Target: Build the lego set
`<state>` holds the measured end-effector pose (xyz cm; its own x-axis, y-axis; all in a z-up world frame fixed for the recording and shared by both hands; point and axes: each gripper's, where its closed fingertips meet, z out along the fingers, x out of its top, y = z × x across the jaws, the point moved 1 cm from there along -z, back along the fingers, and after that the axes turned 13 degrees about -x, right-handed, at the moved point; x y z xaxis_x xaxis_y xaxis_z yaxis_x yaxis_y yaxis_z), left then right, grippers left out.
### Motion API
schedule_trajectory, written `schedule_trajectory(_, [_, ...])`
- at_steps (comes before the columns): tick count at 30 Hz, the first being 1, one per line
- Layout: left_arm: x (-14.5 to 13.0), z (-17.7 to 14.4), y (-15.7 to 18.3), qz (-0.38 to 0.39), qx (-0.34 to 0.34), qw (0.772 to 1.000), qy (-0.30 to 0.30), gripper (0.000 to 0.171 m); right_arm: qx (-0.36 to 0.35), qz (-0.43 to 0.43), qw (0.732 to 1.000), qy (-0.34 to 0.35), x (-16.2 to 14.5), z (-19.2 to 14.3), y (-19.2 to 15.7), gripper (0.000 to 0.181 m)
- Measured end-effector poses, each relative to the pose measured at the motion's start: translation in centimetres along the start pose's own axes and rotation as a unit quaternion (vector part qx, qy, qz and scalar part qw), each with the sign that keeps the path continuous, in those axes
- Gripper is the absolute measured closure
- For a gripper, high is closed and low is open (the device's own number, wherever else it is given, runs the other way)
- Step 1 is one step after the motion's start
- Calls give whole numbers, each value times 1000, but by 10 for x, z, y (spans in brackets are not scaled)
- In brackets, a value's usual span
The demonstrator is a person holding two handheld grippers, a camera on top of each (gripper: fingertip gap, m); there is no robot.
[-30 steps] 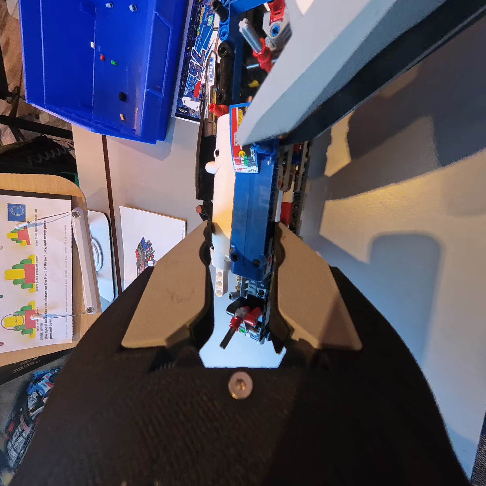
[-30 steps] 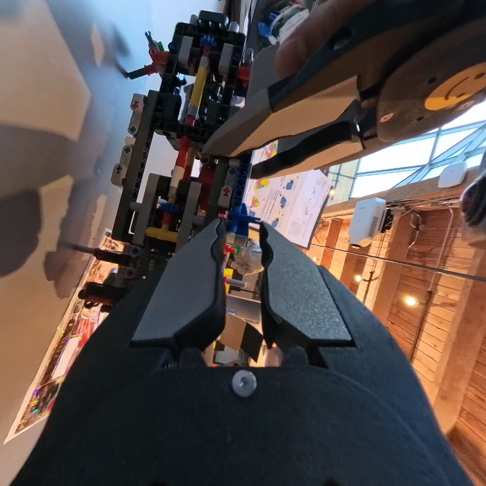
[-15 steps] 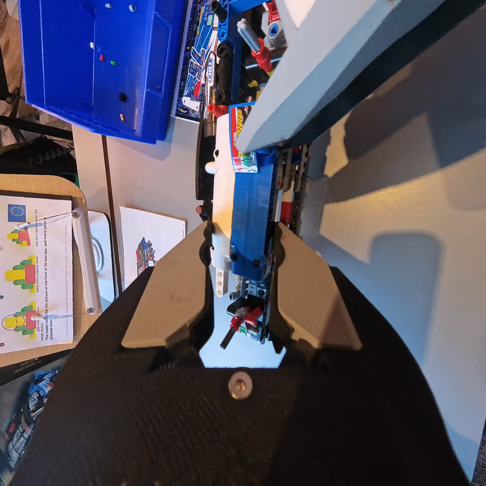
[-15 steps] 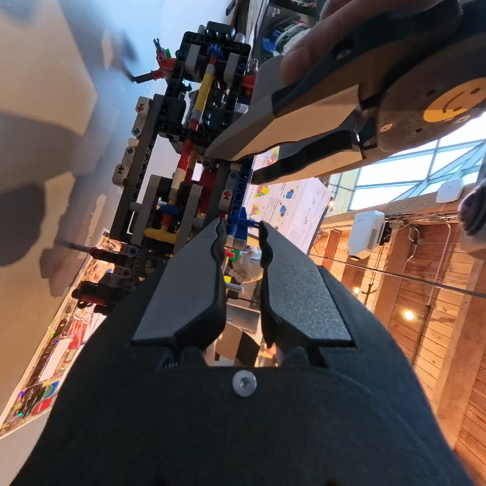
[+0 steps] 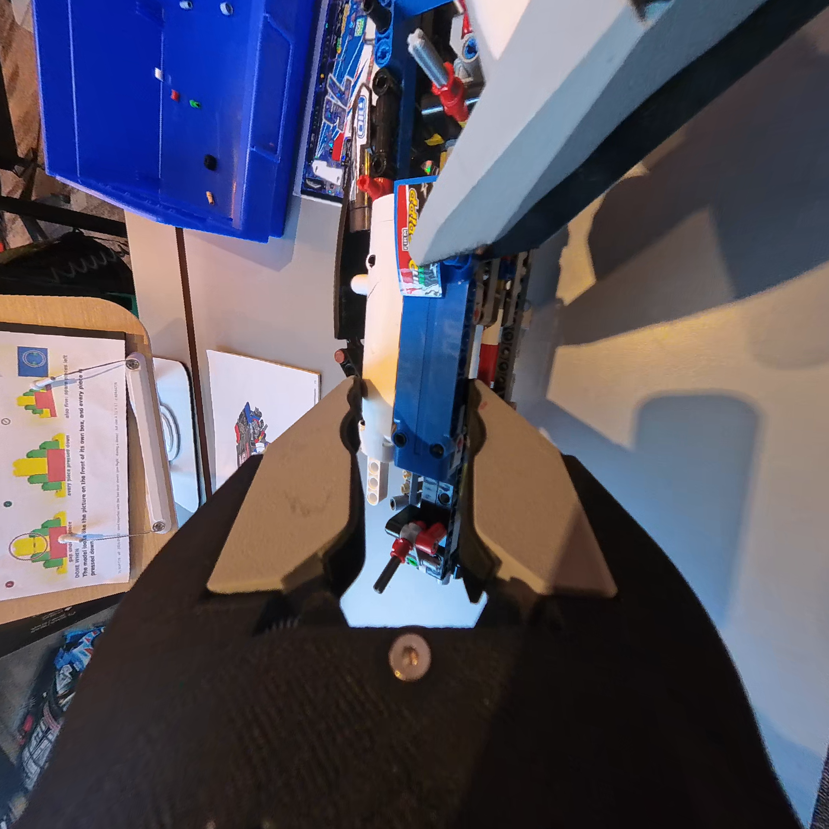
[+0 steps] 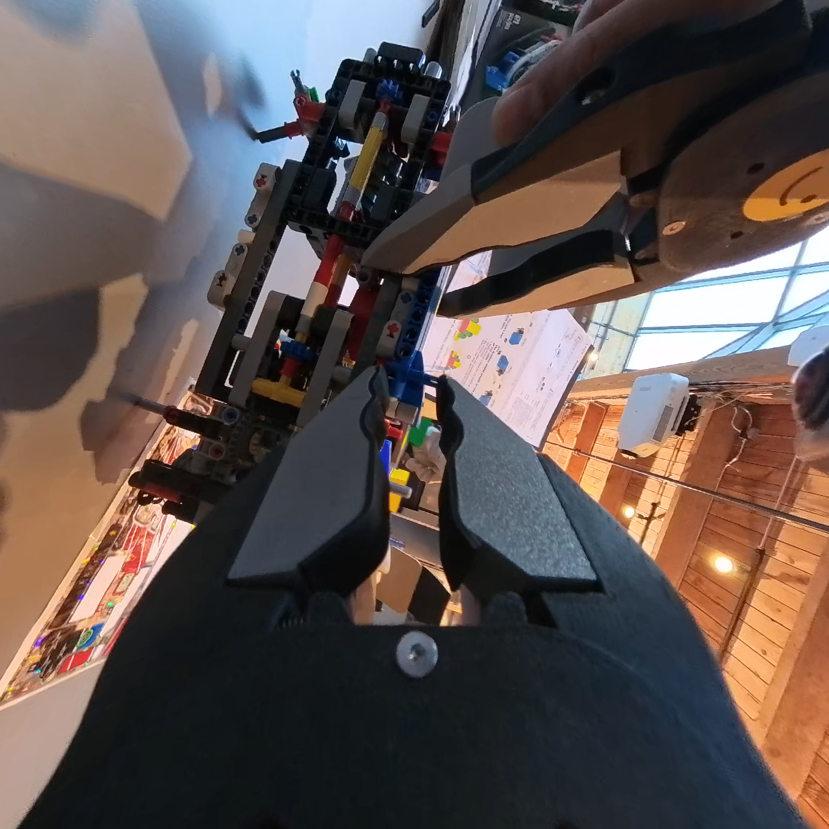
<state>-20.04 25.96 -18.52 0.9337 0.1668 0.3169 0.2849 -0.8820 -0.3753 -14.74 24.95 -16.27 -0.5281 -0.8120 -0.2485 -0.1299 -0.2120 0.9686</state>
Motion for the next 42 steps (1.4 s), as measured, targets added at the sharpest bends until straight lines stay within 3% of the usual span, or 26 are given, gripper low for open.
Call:
schedule_trajectory(3, [-1, -1, -1, -5, 1, 1000, 9, 128, 6, 45, 999, -7, -1, 2, 1, 160])
schedule_trajectory(9, [2, -1, 2, -1, 1, 1000, 13, 128, -14, 33, 999, -8, 0, -3, 0, 160])
schedule_trajectory(14, [2, -1, 2, -1, 0, 1000, 11, 128, -23, 31, 999, -3, 1, -6, 7, 150])
schedule_trajectory(19, [2, -1, 2, -1, 2, 1000, 11, 128, -12, 12, 1000, 3, 1, -7, 2, 162])
schedule_trajectory(28, [2, -1, 2, 0, 0, 1000, 9, 128, 6, 10, 1000, 10, 0, -4, 2, 157])
schedule_trajectory(42, [2, -1, 1, 4, 3, 1000, 9, 128, 36, 3, 999, 21, 1, -3, -1, 167])
